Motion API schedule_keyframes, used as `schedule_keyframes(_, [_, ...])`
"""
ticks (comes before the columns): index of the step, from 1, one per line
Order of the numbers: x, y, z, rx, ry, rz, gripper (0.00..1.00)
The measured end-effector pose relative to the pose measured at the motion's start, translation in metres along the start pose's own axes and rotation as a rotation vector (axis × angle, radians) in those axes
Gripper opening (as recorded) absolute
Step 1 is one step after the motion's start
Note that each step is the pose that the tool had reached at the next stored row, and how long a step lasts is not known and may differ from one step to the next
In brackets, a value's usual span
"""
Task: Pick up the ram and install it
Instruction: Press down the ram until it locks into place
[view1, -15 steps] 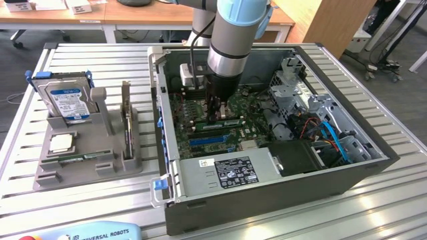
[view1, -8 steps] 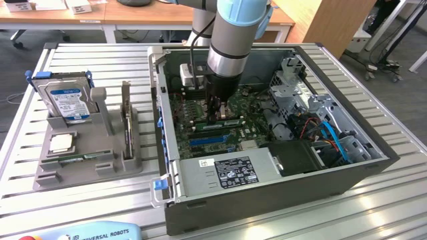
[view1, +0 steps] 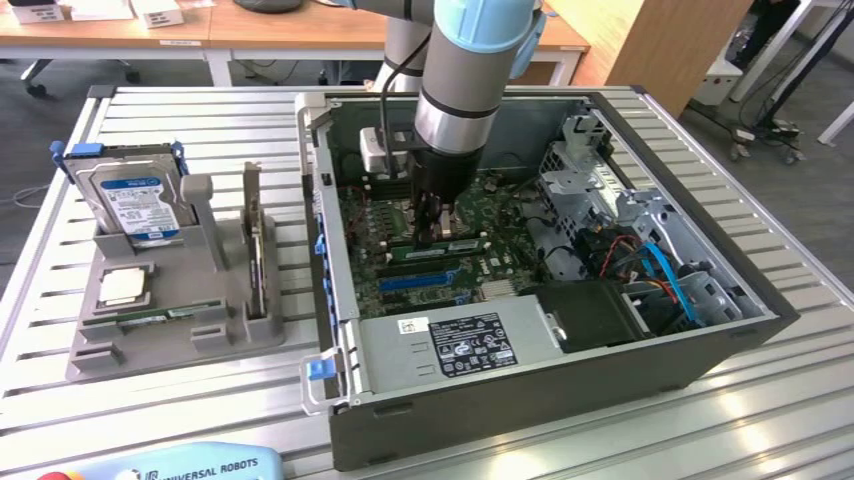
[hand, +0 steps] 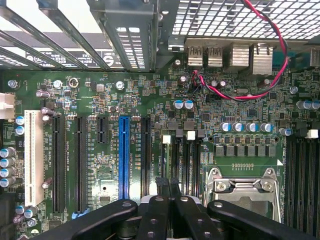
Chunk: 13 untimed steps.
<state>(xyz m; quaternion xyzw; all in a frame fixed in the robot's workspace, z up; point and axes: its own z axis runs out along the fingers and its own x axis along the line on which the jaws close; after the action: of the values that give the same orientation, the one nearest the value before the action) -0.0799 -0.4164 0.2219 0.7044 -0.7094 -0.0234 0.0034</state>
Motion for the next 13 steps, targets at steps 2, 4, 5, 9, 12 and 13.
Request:
schedule_keyframes(2, [0.0000,0.0000,0.0000,0.0000,-0.0001,0.000,0.10])
schedule_keyframes(4, [0.0000,0.0000,0.0000,-0.0001,-0.0001,0.000,0.10])
schedule_keyframes(5, [0.0000,0.0000,0.0000,0.0000,-0.0002,0.000,0.10])
schedule_keyframes(9, [-0.0002,-0.0001,-0.0018,0.0009,-0.0012,0.000,0.10])
schedule_keyframes(12, [-0.0002,0.0001,-0.0054,0.0001,-0.0003,0.000,0.10])
schedule_keyframes(13, [-0.0002,0.0002,-0.0065,0.0001,-0.0002,0.000,0.10])
